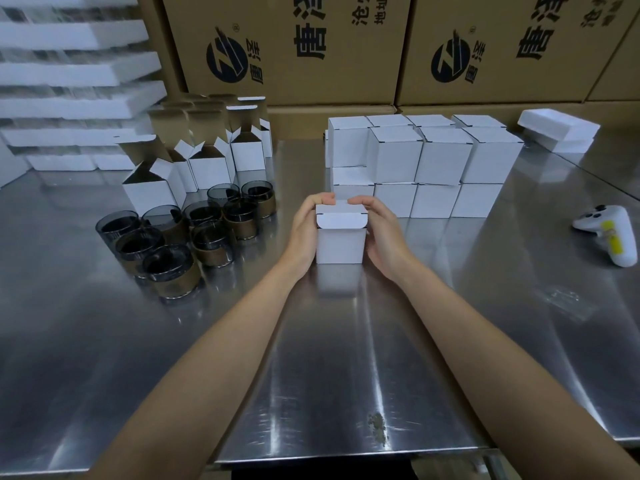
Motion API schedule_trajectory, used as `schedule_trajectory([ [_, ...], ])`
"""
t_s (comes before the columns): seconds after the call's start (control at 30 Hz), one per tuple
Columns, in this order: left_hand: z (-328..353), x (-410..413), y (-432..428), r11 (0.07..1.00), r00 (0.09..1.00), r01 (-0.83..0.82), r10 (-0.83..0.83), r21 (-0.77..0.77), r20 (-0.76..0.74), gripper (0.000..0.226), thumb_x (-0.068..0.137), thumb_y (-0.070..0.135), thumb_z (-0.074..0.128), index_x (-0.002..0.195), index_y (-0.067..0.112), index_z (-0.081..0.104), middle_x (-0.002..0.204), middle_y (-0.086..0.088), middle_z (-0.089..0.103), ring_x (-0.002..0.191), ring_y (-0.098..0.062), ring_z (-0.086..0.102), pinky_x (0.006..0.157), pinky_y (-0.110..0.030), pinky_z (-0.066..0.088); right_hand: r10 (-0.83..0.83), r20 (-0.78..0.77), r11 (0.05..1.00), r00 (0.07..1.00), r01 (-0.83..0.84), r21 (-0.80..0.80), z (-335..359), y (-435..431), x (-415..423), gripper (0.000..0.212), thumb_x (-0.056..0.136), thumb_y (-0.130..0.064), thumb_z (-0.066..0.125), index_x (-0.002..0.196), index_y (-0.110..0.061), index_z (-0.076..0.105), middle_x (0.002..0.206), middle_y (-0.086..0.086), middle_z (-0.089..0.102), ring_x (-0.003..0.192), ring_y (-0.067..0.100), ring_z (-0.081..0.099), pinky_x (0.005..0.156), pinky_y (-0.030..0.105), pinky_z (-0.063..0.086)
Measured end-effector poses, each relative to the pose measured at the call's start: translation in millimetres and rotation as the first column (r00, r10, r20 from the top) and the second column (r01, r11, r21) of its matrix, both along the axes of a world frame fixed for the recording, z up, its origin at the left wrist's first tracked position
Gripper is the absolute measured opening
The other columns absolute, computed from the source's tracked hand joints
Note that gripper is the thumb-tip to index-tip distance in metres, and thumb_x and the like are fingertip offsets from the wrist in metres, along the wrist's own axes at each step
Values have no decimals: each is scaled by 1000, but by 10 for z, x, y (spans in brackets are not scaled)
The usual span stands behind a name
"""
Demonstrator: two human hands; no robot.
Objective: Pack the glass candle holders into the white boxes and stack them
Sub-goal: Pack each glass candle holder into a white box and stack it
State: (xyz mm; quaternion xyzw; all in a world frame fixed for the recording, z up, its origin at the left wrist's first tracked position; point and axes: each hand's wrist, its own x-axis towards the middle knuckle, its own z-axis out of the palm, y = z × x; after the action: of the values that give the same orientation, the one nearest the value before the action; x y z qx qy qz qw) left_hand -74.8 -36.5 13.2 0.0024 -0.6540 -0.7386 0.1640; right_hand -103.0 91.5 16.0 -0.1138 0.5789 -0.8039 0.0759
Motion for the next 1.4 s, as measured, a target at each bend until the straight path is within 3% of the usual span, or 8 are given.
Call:
schedule_trajectory([
  [0.1, 9, 12, 1, 999, 999, 40, -40, 1, -35, 17, 83, 15, 45, 90, 5, 58, 134, -8, 54, 111, -20, 56, 84, -20, 46, 62, -35, 998, 997, -62, 15, -14, 68, -31, 24, 94, -12, 38, 92, -15, 62, 99, 2, 63, 90, 12, 59, 82, 26, 42],
  [0.2, 12, 30, -40, 996, 997, 76, -76, 37, -8, 26, 73, 23, 40, 84, 9, 60, 138, -9, 53, 125, -29, 51, 106, -42, 39, 148, -103, 984, 984, -136, 119, -55, 135, -34, 24, 87, -33, 47, 101, -18, 59, 101, -3, 59, 92, 11, 56, 80, 23, 42],
  [0.3, 10, 59, -73, 995, 996, 94, -94, -37, 4, 30, 80, 34, 41, 89, 13, 61, 139, -4, 52, 128, -24, 49, 110, -41, 35, 191, -222, 947, 956, -120, 299, -124, 181, -10, 28, 87, -37, 57, 111, -23, 54, 103, -14, 60, 98, 4, 57, 84, 17, 42],
  [0.4, -68, 94, -95, 933, 988, 130, -151, -335, -39, 40, 87, 43, 45, 115, 16, 54, 140, 0, 43, 128, -10, 43, 105, -20, 35, 132, -330, 923, 935, 6, 385, -117, 173, 33, 24, 90, -36, 61, 111, -28, 53, 99, -36, 59, 92, -17, 53, 80, 0, 36],
  [0.5, -92, 80, -95, 919, 993, 79, -106, -387, -49, 35, 89, 45, 53, 117, 23, 53, 133, 3, 48, 120, -3, 46, 93, -9, 37, 77, -369, 910, 926, 86, 406, -106, 143, 47, 14, 95, -38, 57, 107, -32, 53, 96, -35, 57, 82, -18, 50, 76, 0, 36],
  [0.93, -112, -11, -91, 942, 990, -82, 40, -326, -133, 28, 100, 32, 51, 107, 11, 68, 111, 22, 59, 97, 17, 54, 84, -5, 39, 12, -395, 884, 919, 174, 434, -88, 35, 60, 23, 96, -37, 57, 108, -19, 49, 99, -18, 54, 84, -9, 48, 73, 8, 36],
  [1.1, -97, -25, -122, 914, 986, -132, 83, -383, -141, 32, 100, 34, 51, 110, 10, 70, 105, 28, 59, 92, 26, 50, 80, 0, 36, 29, -379, 884, 925, 153, 441, -84, 49, 71, 23, 96, -38, 58, 108, -21, 49, 106, -8, 57, 95, 11, 51, 82, 23, 40],
  [1.4, -72, 45, -58, 866, 962, -259, 190, -429, -196, 41, 94, 50, 47, 105, 20, 73, 94, 40, 58, 80, 19, 53, 75, -11, 42, 14, -360, 882, 933, 159, 445, -45, 53, 127, 30, 96, -37, 58, 113, -13, 50, 96, -16, 55, 70, -17, 47, 67, 3, 36],
])
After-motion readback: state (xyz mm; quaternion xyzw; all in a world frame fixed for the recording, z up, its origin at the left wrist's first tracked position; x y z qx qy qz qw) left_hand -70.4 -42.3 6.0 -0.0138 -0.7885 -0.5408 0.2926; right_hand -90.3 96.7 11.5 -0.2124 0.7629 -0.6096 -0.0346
